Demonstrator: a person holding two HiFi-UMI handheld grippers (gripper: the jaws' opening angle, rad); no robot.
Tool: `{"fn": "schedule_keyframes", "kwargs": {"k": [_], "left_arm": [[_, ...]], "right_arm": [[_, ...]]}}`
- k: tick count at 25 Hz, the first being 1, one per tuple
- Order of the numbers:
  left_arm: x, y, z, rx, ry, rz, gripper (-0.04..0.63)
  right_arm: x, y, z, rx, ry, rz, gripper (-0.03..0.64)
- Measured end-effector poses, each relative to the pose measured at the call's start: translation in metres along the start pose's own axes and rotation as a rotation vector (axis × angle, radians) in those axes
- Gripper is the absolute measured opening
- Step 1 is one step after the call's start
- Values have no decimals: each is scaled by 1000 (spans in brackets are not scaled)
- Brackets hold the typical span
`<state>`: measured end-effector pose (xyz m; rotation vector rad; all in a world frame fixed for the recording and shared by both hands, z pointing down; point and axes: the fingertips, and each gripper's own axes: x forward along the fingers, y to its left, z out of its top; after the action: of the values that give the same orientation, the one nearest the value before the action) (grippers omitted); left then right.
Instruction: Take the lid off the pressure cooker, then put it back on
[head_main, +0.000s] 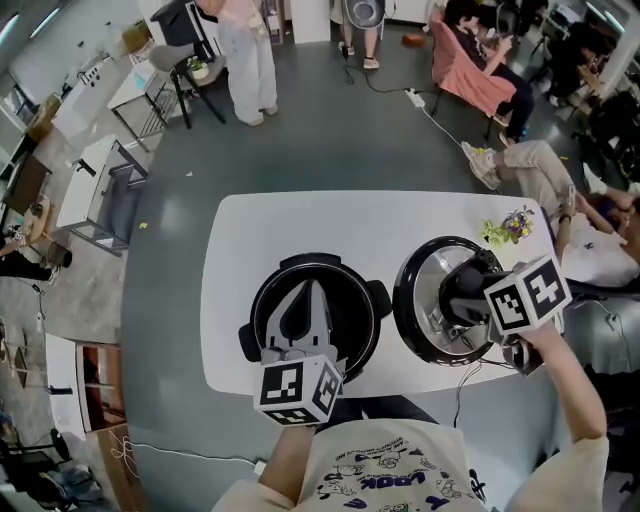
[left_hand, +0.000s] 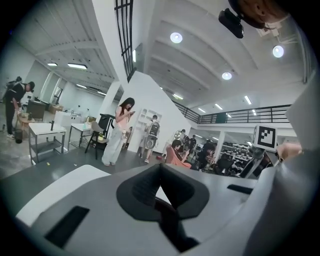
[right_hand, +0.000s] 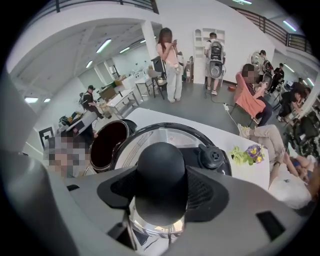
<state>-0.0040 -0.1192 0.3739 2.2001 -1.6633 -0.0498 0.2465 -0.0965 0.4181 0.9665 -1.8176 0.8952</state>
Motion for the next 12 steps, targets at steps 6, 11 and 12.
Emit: {"fn": "schedule_keyframes", "kwargs": {"k": [6, 11, 12], "left_arm": [[18, -39, -14, 15, 31, -60, 14], [34, -51, -22, 24, 56, -76, 14], [37, -54, -24, 26, 59, -76, 14]], "right_arm": [[0, -34, -35, 64, 16, -36, 293], [16, -52, -45, 97, 33, -39, 293], [19, -57, -48, 104, 37, -38, 293]]}}
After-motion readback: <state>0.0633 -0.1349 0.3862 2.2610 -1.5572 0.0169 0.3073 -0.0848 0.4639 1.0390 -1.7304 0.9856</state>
